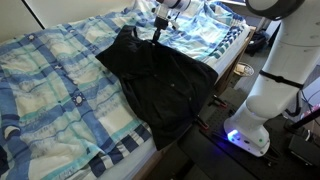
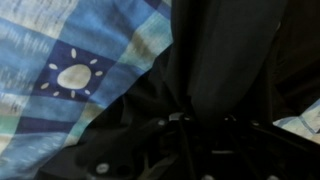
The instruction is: Pick up the black dress then place it back down on the bed
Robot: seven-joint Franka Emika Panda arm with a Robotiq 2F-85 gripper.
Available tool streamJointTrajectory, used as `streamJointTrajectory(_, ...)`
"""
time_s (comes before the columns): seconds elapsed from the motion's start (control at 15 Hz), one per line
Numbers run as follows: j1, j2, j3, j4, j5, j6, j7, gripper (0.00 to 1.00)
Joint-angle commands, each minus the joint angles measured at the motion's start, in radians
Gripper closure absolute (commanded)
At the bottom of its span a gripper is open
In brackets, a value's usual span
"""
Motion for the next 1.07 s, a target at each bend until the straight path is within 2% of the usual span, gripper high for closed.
streamJointTrajectory(0.0, -0.031, -0.054, 0.015, -0.012, 0.108, -0.002, -0.133, 1.0)
streamJointTrajectory(0.53, -0.018, -0.111, -0.003, 0.068, 0.197, 0.02, -0.229, 0.99)
streamJointTrajectory(1.0, 0.01, -0.254, -0.009, -0.017, 0.196, 0.103, -0.41, 0.99)
